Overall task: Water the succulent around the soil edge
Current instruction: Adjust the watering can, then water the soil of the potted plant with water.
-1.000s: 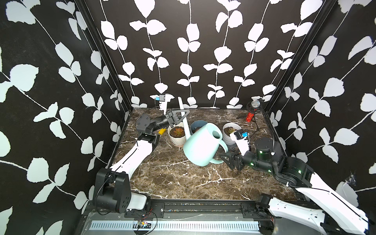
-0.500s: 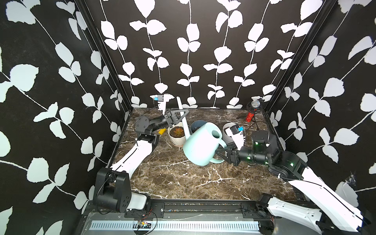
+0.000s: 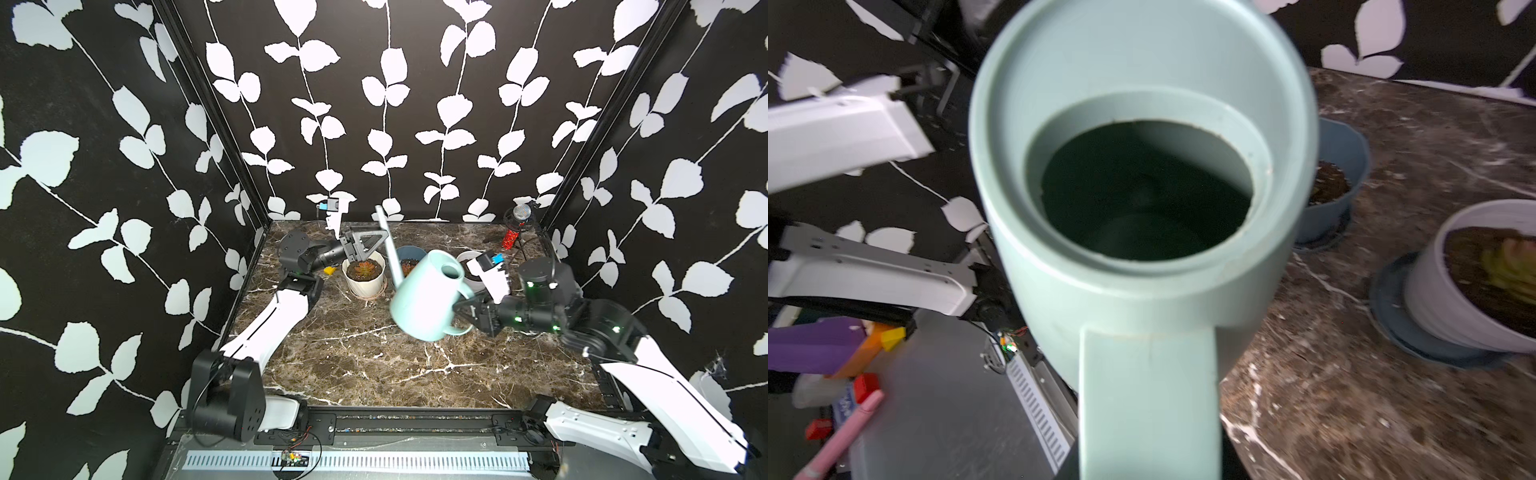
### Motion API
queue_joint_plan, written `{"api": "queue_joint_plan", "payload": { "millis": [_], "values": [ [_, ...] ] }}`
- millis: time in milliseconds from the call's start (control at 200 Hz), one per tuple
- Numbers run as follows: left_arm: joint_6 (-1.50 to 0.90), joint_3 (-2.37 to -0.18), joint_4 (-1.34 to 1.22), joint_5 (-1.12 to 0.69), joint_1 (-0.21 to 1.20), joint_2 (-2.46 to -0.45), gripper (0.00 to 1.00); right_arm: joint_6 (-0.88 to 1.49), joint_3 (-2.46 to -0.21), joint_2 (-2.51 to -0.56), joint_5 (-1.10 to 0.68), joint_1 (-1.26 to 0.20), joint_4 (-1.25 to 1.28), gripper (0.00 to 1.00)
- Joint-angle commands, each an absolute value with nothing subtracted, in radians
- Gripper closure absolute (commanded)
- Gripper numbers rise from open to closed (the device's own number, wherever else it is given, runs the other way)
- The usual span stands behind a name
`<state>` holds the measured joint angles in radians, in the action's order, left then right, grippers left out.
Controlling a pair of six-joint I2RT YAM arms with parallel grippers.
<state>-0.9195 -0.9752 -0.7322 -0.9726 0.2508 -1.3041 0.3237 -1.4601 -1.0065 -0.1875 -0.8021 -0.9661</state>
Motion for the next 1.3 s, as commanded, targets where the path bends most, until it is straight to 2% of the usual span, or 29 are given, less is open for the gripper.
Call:
{"api": "queue_joint_plan", "payload": {
  "millis": [0, 90, 165, 305, 390, 580, 835, 1095, 1295],
  "values": [
    [-0.734, -0.988, -0.531, -0.973, 0.204, -1.165, 0.01, 0.205, -1.644, -1.036, 0.019, -0.796, -1.155, 1.00],
    [-0.667, -0.989, -0.412, -0.969, 0.150, -1.097, 0.01, 0.130, -1.732, -1.080, 0.072, -0.796, -1.254, 1.00],
    [-0.537, -1.013, -0.202, -0.933, 0.114, -1.038, 0.01, 0.075, -1.829, -1.140, 0.143, -0.796, -1.359, 1.00],
    [-0.314, -1.073, 0.125, -0.816, 0.060, -0.968, 0.01, 0.003, -2.019, -1.298, 0.358, -0.800, -1.591, 1.00],
    [-0.212, -1.096, 0.258, -0.736, 0.047, -0.955, 0.01, -0.043, -2.057, -1.366, 0.517, -0.824, -1.686, 1.00],
    [-0.128, -1.075, 0.340, -0.660, 0.042, -0.961, 0.01, -0.171, -2.036, -1.404, 0.758, -0.865, -1.656, 1.00],
    [-0.082, -1.059, 0.380, -0.628, 0.041, -0.962, 0.01, -0.594, -1.848, -1.380, 1.134, -0.970, -1.357, 1.00],
    [-0.076, -1.045, 0.376, -0.621, 0.041, -0.958, 0.01, -0.928, -1.765, -1.406, 1.213, -0.969, -1.088, 1.00],
    [-0.071, -1.039, 0.375, -0.614, 0.041, -0.954, 0.01, -1.050, -1.727, -1.448, 1.227, -0.960, -1.011, 1.00]
  ]
}}
